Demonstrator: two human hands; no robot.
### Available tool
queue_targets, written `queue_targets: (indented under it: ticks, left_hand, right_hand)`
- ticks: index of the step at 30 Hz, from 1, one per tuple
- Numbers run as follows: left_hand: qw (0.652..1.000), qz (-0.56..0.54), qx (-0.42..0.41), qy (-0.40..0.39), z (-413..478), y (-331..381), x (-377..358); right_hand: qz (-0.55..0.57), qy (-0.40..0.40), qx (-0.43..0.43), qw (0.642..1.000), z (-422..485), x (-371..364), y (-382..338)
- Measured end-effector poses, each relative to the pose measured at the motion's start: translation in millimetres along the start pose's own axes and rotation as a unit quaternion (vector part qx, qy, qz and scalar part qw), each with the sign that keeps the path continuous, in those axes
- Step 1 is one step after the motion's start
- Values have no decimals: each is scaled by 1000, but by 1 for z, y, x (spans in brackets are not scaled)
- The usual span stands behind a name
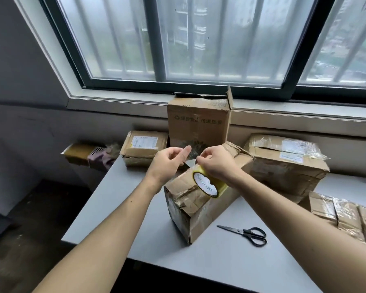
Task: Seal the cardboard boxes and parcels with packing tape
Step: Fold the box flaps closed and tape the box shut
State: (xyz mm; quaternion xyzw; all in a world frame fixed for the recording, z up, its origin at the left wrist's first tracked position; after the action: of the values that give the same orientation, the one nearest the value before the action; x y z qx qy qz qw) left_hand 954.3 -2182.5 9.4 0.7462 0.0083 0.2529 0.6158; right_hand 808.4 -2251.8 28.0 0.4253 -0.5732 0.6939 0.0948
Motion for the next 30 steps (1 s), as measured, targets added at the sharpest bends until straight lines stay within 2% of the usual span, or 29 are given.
queue_targets:
  ticks: [3,6,10,14,16,20,30]
  left_hand:
    - [998,14,-42,37,19,6,18]
    - [999,-24,-25,32,40,-3,30]
    - [998,-61,5,17,62,-27,39]
    - [998,-50,31,-10,74,-53,31]
    - [999,-25,23,-25,75,-61,23]
    - [999,10,31,-28,82,-89,28]
    - [991,75,65,-84,82,-131,2]
  right_hand:
    - [0,8,-9,1000,0,-8,-14]
    - [17,31,-31,999,5,-10,-22]
    - [27,12,-90,995,5,-9,-18]
    - [96,52,-78,991,3,-7,-16]
    - [57,65,-88,992,2,-9,-15]
    - [-48,8,-83,995,-2,-21,-20]
    - [-127,-28,-177,976,2,-37,-22]
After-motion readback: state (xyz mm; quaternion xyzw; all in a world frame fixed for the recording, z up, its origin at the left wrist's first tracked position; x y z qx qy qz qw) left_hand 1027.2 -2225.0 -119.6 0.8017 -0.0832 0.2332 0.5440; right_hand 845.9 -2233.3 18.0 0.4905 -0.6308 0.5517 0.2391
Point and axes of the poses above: each hand's wrist, its own z-axis towards the middle knuckle, its own x-axis out of the back of the hand, y = z × x, the point moved 8 cm from there along z, towards the middle knuckle, and after that the axes turned 3 degrees about x, right-handed, at the moved point
